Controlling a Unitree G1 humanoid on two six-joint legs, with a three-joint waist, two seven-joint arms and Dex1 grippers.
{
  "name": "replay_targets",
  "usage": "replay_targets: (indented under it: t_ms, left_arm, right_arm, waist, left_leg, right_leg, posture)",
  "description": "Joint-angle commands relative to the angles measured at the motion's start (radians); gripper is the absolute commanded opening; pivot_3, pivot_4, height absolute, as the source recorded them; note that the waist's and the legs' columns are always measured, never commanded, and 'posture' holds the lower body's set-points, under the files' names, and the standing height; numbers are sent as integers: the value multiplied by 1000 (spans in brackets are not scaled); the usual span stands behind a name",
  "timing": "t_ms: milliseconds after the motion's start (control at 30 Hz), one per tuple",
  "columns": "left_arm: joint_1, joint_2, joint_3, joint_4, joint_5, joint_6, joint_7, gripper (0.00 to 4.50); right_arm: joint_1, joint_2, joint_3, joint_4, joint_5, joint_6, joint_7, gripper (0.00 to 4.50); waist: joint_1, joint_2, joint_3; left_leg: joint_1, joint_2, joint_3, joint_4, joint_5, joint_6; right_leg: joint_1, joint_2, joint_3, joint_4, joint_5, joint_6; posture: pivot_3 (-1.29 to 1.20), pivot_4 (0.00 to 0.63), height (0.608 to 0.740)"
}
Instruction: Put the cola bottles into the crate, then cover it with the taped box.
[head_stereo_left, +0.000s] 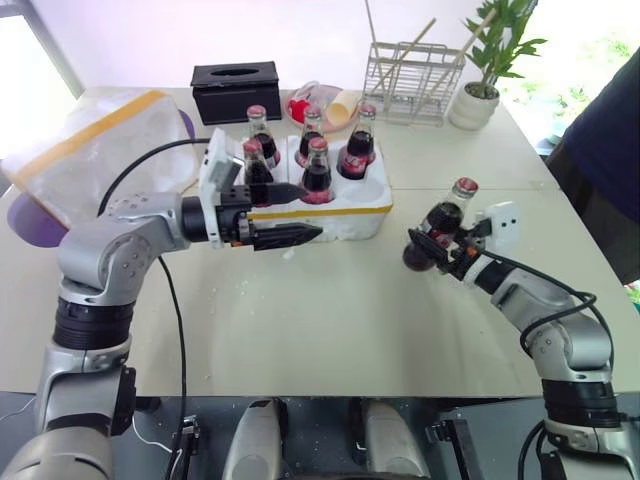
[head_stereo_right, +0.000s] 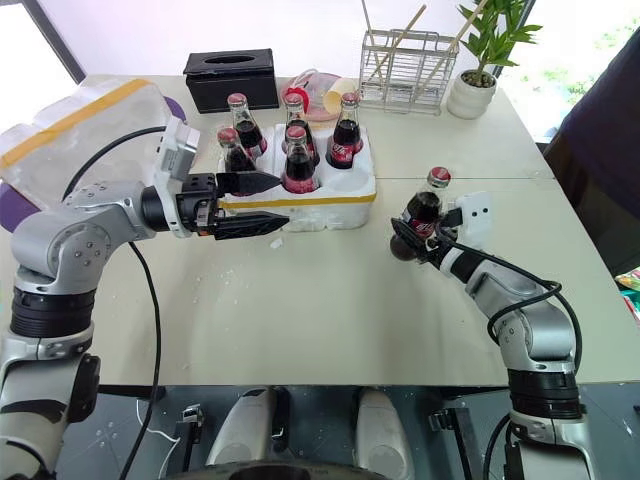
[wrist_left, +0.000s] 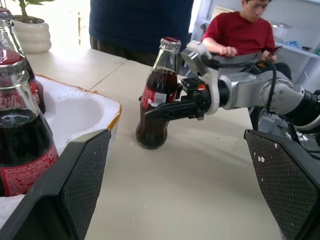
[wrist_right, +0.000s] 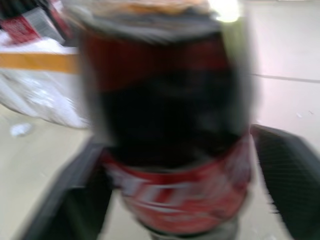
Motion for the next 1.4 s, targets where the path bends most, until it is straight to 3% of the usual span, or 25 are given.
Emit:
replay_targets:
  t_ms: [33, 267, 500, 833, 1000, 1067, 1133, 1267, 1400]
  left_arm:
    - [20, 33, 39, -31, -1, -18, 10, 4500]
    - [68, 83, 111, -34, -8, -24, 56, 4500]
    - [79, 70, 140, -39, -5, -39, 119, 4500]
    - [93, 73, 150, -46, -18, -46, 150, 4500]
    - [98, 76, 148, -47, -18, -48, 151, 4500]
    - [98, 88, 149, -42, -13, -49, 144, 4500]
    - [106, 121, 161, -39, -9, -46, 130, 4500]
    - [180, 267, 235, -56, -21, -24, 58, 4500]
    - [338, 504, 424, 20, 28, -35, -101, 4500]
  right_arm:
    - [-65, -23, -101, -123, 100, 10, 18, 3250]
    - [-347, -63, -99, -104, 220, 105, 49, 3250]
    - [-561, 3, 65, 92, 66, 36, 105, 3250]
    - [-585, 155, 195, 370, -138, -98, 107, 3250]
    - [-572, 176, 232, 470, -231, -116, 109, 3250]
    - [-570, 179, 230, 471, -236, -98, 116, 3999]
    - [-562, 165, 237, 432, -249, -99, 135, 4433]
    - [-529, 78, 182, 251, -178, -4, 204, 4433]
    - [-493, -101, 41, 51, -19, 159, 308, 4433]
  waist:
    - [0, 2, 1]
    - [-25, 6, 4]
    - [-21, 5, 4]
    - [-25, 4, 4]
    - [-25, 4, 4]
    - [-26, 4, 4]
    - [-27, 4, 4]
    - [-27, 4, 4]
    - [-26, 4, 5]
  left_leg:
    - [0, 0, 0, 0, 0, 0]
    - [0, 0, 1, -1, 0, 0]
    - [0, 0, 0, -3, 0, 0]
    - [-2, 0, 1, -3, 0, 0]
    - [-2, 0, 1, -4, 0, 0]
    - [-1, 0, 1, -3, 0, 0]
    - [0, 0, 1, -3, 0, 0]
    - [-1, 1, 1, -5, 0, -1]
    - [-1, 0, 3, -10, 1, -1]
  right_leg:
    - [0, 0, 0, 0, 0, 0]
    - [-3, 0, 1, 3, 0, 0]
    - [-4, 1, 0, 4, 0, 1]
    - [-5, 0, 0, 4, 2, 4]
    - [-5, 0, 0, 4, 2, 4]
    - [-5, 0, 0, 4, 2, 4]
    - [-5, 0, 0, 5, 2, 4]
    - [-6, 0, 0, 5, 1, 2]
    - [-9, -1, 0, 4, 0, 1]
  posture:
    - [0, 150, 740]
    - [0, 150, 740]
    - [0, 150, 740]
    - [0, 150, 740]
    - [0, 150, 740]
    - [0, 150, 740]
    - [0, 150, 740]
    - [0, 150, 740]
    - [0, 150, 740]
